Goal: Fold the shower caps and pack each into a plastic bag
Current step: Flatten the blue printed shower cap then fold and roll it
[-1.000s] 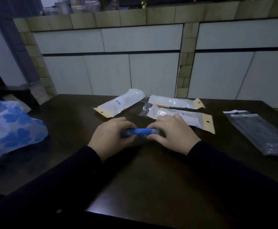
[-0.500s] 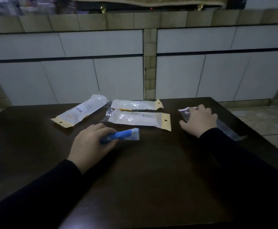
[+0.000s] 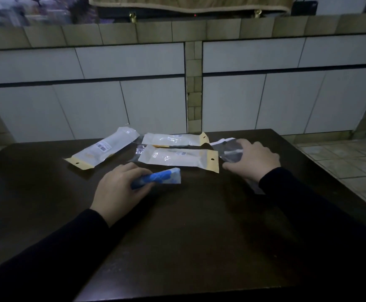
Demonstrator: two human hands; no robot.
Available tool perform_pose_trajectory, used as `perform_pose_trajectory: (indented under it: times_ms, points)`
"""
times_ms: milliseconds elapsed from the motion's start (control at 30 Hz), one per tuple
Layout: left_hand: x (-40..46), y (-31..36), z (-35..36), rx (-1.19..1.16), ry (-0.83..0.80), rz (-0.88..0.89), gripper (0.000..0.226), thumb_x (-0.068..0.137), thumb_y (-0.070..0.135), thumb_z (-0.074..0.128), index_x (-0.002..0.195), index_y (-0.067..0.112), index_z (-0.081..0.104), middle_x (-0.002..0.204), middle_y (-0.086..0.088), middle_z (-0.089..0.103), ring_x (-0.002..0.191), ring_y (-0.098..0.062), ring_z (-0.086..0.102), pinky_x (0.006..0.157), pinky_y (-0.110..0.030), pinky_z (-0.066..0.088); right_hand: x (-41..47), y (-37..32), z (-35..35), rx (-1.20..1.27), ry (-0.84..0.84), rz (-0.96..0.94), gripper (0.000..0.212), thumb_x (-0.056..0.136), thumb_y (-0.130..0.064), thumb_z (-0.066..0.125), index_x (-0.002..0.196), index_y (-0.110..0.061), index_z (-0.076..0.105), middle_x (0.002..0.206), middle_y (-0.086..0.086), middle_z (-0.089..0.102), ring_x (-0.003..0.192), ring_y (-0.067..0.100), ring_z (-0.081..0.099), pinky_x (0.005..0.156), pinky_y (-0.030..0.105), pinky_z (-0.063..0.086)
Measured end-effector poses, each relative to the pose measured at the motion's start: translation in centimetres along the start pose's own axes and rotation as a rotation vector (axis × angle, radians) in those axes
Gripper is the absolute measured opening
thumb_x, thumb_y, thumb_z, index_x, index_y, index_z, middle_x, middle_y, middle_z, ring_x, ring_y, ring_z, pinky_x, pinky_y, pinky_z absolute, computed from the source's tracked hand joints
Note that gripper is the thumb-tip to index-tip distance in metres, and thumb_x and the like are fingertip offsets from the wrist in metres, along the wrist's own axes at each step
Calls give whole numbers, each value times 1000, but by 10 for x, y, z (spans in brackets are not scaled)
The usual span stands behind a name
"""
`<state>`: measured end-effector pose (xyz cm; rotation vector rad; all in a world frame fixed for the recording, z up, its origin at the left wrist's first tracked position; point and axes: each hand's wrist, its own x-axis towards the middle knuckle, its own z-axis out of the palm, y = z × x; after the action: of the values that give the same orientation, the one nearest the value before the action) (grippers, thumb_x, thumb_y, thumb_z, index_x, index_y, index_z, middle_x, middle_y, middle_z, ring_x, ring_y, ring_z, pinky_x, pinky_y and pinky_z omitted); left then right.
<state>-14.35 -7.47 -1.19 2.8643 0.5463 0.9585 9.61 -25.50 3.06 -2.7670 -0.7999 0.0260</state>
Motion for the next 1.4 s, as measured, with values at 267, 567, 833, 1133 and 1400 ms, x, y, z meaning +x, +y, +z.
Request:
perform_pose_trajectory:
  times_ms: [267,567,833,1133,1400]
  points:
    - [0,-13,-17,-26,122,-44,24,77,23,78,100,22,73,85,5,62,74,-14,56,58,-25,44,-39,-54,2,281,-248,-198,85,78,-54,68,147,-30,26,146,15,30,121,29,49,81,27,42]
    - [-7,-27,-26,-4,126,-96,23,77,27,77,100,22,73,83,12,57,75,-11,54,58,-20,37,-45,-70,4,-143,-300,-565,29,87,-21,56,112,-34,65,119,-5,58,102,16,56,79,28,50]
    - [-8,-24,-27,-41,127,-72,23,79,29,75,101,23,73,84,11,58,76,-13,55,60,-27,44,-63,-80,9,-155,-484,-723,39,82,-41,70,119,-39,58,116,-11,56,100,8,53,83,27,51]
    - [-10,-27,-34,-123,105,-31,25,79,31,73,103,22,72,85,12,57,77,-10,55,64,-29,48,-89,-102,30,45,-167,-777,23,88,-42,61,105,-27,66,101,-7,55,91,9,56,81,31,53]
    - [-12,-34,-43,-316,18,71,31,80,45,65,99,22,72,86,11,60,79,-4,58,69,-13,42,-94,-108,56,129,-324,-960,43,98,-20,45,136,-40,46,124,-3,47,115,13,44,96,28,40]
